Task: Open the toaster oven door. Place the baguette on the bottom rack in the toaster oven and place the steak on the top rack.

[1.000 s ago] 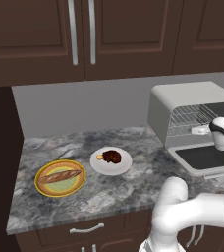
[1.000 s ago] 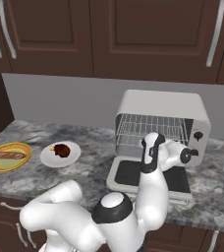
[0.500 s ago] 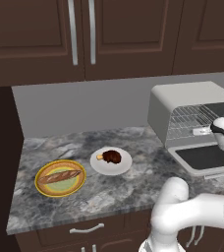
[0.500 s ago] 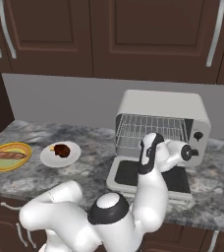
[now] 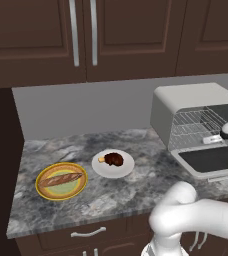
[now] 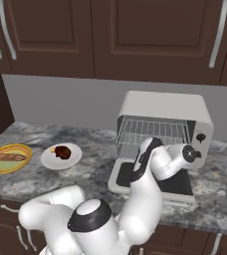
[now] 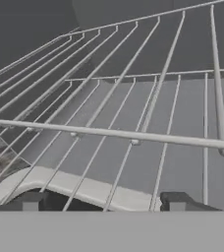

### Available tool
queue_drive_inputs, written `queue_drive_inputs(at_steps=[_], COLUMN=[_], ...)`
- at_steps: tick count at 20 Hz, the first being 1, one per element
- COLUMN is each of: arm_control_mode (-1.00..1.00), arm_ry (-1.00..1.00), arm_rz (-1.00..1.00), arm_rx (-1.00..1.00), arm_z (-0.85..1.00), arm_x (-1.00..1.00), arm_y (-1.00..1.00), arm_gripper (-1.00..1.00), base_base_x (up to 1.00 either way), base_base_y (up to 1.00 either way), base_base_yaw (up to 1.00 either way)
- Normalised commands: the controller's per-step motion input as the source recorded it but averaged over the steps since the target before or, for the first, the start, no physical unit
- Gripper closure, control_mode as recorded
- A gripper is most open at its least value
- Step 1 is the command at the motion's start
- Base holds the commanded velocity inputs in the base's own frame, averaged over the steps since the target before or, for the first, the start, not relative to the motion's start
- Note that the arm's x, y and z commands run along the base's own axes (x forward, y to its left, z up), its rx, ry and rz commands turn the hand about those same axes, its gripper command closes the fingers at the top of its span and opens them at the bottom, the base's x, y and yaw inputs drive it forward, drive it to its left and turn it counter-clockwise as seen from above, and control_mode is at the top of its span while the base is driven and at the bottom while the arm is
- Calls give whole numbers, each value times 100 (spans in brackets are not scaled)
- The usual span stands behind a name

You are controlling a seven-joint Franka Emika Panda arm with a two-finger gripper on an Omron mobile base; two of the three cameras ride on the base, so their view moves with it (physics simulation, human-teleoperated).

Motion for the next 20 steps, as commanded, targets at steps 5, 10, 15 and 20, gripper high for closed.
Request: queue_drive_inputs(at_steps=[5,10,15,20], arm_control_mode=[-100,-100,-100,-100], arm_ry=[28,26,30,18], arm_rz=[4,3,3,0], arm_rx=[-17,-16,-12,1], arm_z=[-51,-56,-54,6], arm_x=[-75,-75,-72,-32], arm_y=[0,0,0,1], arm_gripper=[-100,-100,-100,-100], base_base_x=[0,0,0,0], base_base_y=[0,0,0,0], base_base_yaw=[0,0,0,0])
